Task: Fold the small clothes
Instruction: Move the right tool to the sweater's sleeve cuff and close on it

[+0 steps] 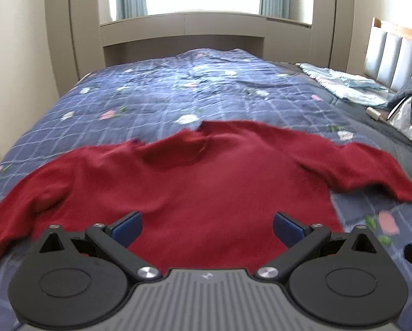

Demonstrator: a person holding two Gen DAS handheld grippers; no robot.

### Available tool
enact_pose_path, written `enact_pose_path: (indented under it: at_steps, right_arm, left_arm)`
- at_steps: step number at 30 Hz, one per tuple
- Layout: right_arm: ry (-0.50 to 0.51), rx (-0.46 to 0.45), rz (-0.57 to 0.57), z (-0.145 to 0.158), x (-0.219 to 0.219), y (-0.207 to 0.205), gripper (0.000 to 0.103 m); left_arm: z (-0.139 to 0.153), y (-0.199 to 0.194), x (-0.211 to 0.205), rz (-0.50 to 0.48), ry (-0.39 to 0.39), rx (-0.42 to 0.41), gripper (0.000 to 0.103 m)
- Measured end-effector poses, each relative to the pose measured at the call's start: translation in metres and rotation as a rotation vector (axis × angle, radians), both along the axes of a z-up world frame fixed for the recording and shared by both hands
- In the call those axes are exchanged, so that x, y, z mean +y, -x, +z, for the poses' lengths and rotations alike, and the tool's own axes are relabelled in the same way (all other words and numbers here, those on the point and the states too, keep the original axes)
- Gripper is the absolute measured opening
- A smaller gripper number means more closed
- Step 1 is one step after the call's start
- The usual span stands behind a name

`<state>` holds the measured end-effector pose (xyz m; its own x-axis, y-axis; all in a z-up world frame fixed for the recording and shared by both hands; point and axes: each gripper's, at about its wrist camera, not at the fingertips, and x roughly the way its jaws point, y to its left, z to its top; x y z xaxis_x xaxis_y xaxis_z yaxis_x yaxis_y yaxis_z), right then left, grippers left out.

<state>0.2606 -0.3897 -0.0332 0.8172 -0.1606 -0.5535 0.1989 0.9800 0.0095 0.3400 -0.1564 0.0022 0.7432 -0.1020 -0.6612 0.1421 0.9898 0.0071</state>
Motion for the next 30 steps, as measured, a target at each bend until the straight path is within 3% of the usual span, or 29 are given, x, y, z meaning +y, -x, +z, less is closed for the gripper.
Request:
enact_pose_path:
  at_steps: [5,11,21,24,27,30]
  right_arm:
    - [-0.111,-0.018,-0.1,-0.002,-0.06,-0.017,0.103]
    - [-0.131,0.039,-0.215,-0.013,-0.115,-0.039,0.103]
    - [-0.395,-0.022,-0.439,-0.027,-0.194,-0.053,0.102]
    - [-0.499,-0.046,-0.522,-0.035,-0.213,-0.051,0.09]
    - [-0.528,-0.046,-0.603,-0.041,-0.223,-0.052,0.074]
    - [-0.473,-0.029,-0.664,-0.039,-0.223,-0.055,0.043]
  left_arm:
    - [-0.014,-0.04,-0.03,-0.038,0.03,-0.023,0.103]
    - [-0.036,-0.071,-0.06,-0.073,0.001,-0.018,0.103]
    - [-0.061,-0.075,-0.061,-0.085,-0.006,0.028,0.103]
    - [-0.061,-0.076,-0.057,-0.083,0.01,0.038,0.103]
    - [-0.058,-0.078,-0.054,-0.083,0.02,0.058,0.103]
    - [-0.051,-0.08,-0.045,-0.087,0.053,0.097,0.103]
